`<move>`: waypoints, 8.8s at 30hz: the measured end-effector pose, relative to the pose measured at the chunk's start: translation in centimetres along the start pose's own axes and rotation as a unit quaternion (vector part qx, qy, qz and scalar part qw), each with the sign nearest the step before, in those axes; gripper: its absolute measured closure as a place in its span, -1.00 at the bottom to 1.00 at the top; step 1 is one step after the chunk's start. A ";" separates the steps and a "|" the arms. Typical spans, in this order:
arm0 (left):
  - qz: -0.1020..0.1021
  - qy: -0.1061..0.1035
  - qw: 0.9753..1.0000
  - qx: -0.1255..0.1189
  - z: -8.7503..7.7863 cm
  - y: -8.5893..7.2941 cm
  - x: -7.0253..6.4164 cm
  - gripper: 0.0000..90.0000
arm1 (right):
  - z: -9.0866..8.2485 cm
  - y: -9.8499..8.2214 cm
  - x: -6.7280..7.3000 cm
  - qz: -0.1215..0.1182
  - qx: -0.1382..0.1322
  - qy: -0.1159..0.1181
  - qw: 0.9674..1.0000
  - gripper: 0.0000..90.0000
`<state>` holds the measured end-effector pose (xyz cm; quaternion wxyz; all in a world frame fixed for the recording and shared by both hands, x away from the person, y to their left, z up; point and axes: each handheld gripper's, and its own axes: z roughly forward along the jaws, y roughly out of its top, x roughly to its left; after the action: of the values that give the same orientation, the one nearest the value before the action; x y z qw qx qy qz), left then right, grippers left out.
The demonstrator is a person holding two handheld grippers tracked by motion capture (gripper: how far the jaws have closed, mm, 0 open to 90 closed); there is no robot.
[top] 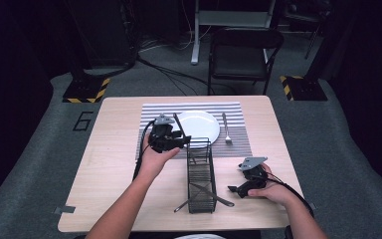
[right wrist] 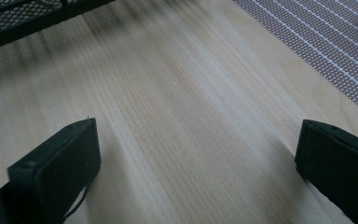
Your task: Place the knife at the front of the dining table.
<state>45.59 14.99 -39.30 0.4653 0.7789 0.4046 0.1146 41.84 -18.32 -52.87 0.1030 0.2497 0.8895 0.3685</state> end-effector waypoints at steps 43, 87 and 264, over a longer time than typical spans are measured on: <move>0.072 -0.030 0.997 0.002 0.5 0.9 -3.5 0.82 | 0.0 0.0 0.0 0.000 0.000 0.000 1.000 -1.00; 0.082 -0.022 0.996 -0.018 -5.6 6.3 -3.7 0.83 | 0.0 0.0 0.0 -0.002 0.000 0.000 1.000 -1.00; -0.166 0.206 0.964 -0.024 6.5 -2.6 15.2 0.83 | 0.0 0.1 0.0 -0.002 0.002 0.002 1.000 -1.00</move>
<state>57.69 22.71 -48.00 0.4024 0.6491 0.6126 0.2036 41.91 -18.31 -52.84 0.1018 0.2477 0.8908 0.3670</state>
